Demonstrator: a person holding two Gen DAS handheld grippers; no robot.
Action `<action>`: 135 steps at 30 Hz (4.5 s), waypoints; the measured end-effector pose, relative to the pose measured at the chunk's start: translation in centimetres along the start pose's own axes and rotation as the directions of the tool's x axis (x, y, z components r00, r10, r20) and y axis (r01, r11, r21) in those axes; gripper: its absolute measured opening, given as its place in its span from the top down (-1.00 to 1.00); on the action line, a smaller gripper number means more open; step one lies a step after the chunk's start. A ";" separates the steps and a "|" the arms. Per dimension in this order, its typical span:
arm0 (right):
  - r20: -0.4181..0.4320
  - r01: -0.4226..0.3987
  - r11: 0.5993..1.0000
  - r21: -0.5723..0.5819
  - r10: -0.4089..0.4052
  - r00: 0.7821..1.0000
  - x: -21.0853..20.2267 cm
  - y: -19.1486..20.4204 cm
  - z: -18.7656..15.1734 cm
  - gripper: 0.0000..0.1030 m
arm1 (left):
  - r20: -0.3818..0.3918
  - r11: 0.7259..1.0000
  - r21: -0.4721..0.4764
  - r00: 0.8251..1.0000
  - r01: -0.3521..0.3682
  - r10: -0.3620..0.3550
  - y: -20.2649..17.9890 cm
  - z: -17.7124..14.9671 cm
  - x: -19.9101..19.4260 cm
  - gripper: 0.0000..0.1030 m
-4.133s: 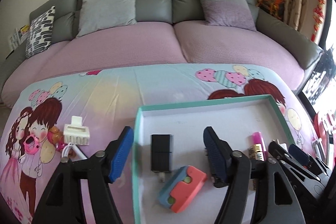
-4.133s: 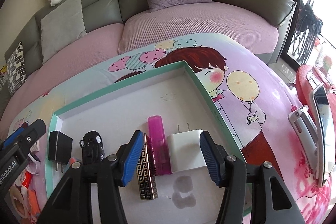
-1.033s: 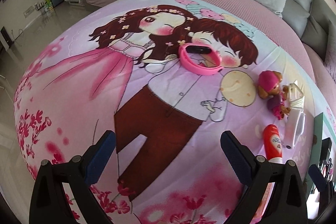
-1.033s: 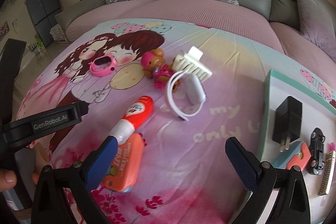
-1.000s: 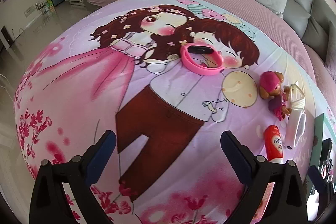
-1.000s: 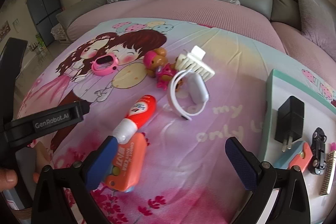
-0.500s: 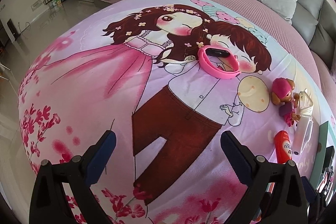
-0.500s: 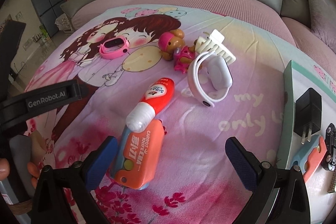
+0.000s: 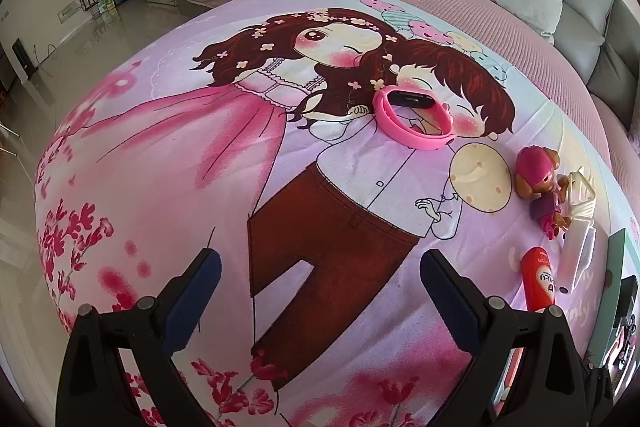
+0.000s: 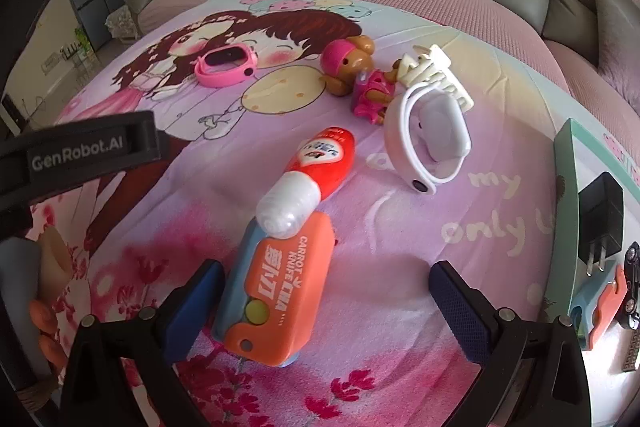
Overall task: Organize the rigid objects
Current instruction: 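Lower the right tool onto the orange carrot knife toy and grasp it, then grasp the red-capped tube with the left tool while the right tool carries the knife toward the tray, then carry the tube and knife over the tray and open both tools to drop them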
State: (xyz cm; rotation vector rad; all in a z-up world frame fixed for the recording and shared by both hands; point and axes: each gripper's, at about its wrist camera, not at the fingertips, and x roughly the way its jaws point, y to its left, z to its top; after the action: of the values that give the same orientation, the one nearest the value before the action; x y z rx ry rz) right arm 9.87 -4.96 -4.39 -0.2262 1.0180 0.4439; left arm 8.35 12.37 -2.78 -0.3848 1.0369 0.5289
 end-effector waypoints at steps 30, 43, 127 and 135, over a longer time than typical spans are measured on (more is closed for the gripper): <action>0.017 -0.030 0.982 0.188 0.027 0.999 -1.6 -6.4 0.0 0.08 | -0.057 0.978 0.124 0.985 0.170 -0.164 -6.8 -0.4 -0.1 -0.94; 0.082 -0.081 0.940 0.330 0.057 0.995 -3.8 -10.0 -0.2 0.10 | -0.092 0.960 0.163 0.972 0.228 -0.215 -9.6 -0.6 -0.8 -0.94; 0.272 -0.090 0.805 0.586 -0.091 0.958 -11.9 -20.9 -3.4 0.13 | 0.129 0.816 0.521 0.923 0.249 -0.364 -17.7 -2.1 -9.8 -0.54; 0.254 -0.011 0.736 0.677 -0.220 0.942 -14.0 -24.7 -5.6 0.13 | 0.104 0.736 0.613 0.895 0.286 -0.434 -23.1 -3.9 -11.7 -0.54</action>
State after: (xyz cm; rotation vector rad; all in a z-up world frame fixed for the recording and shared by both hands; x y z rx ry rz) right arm 10.62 -32.53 4.19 0.4364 0.7776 -0.0228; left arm 14.31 -11.20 7.06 0.0386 0.8051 -0.1180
